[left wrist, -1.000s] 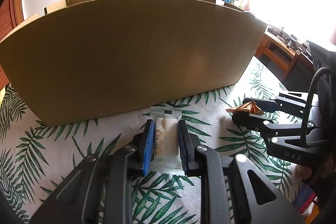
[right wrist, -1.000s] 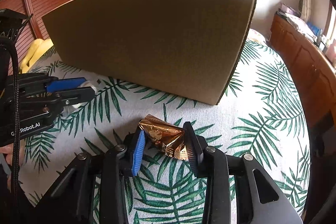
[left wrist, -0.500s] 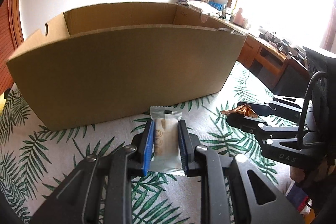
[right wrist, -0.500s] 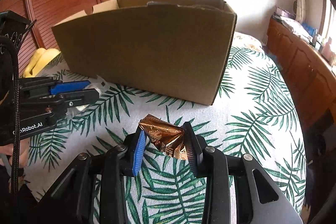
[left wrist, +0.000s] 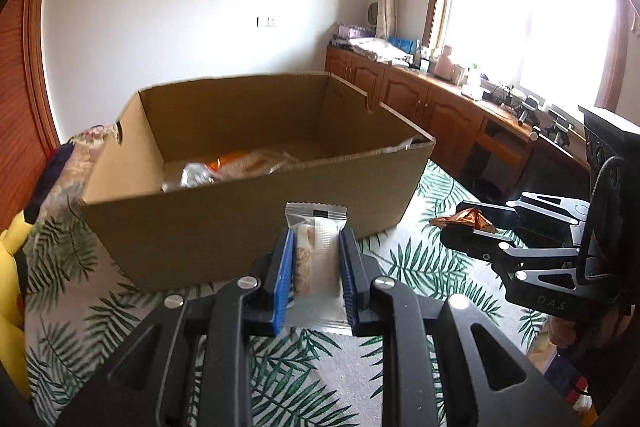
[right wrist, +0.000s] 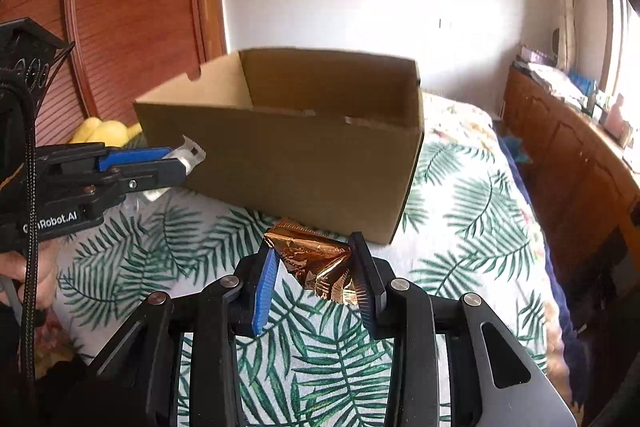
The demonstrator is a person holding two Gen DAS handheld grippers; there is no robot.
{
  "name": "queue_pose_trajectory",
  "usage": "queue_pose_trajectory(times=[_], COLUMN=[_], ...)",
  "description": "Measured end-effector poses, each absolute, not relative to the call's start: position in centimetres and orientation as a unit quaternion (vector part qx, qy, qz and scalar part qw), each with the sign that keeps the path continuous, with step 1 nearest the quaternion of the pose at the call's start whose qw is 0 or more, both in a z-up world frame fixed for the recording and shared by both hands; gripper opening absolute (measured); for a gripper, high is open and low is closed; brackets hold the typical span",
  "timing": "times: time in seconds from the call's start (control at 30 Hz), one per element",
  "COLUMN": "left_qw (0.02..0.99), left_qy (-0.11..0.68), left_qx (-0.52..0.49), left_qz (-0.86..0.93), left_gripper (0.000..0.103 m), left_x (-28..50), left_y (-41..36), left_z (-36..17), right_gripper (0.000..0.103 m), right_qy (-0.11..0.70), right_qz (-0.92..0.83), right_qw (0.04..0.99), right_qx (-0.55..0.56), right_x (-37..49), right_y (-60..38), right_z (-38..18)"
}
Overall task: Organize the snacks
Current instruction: 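Lift both snacks over the box and open both tools to drop them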
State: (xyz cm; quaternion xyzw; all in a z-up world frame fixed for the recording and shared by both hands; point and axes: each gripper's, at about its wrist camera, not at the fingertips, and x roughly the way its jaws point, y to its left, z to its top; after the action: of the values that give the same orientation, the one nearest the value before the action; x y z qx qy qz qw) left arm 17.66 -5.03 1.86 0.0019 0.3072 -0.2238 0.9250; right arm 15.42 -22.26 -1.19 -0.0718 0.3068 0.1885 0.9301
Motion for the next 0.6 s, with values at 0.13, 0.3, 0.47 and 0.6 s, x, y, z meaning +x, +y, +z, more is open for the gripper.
queue_pose_trajectory(times=[0.13,0.3,0.47,0.6], left_qw=[0.929,0.931,0.936,0.94], left_qy=[0.295,0.287,0.275,0.268], left_qx=[0.003,0.013,0.027,0.031], left_qz=[-0.225,-0.226,-0.219,-0.211], left_gripper=[0.02,0.02,0.02,0.02], left_x=[17.7,18.2,19.2,20.4], left_y=[-4.8,-4.7,-5.1,-4.9], left_z=[2.8,3.9,5.0,5.6], right_gripper=[0.035,0.035,0.035,0.035], right_qy=[0.291,0.271,0.251,0.239], right_qz=[0.19,0.194,0.198,0.199], right_qw=[0.934,0.939,0.942,0.944], right_qx=[-0.079,-0.089,-0.103,-0.108], right_x=[15.1,15.4,16.3,17.2], right_y=[-22.1,-21.5,-20.7,-20.4], right_z=[0.4,2.2,3.8,4.9])
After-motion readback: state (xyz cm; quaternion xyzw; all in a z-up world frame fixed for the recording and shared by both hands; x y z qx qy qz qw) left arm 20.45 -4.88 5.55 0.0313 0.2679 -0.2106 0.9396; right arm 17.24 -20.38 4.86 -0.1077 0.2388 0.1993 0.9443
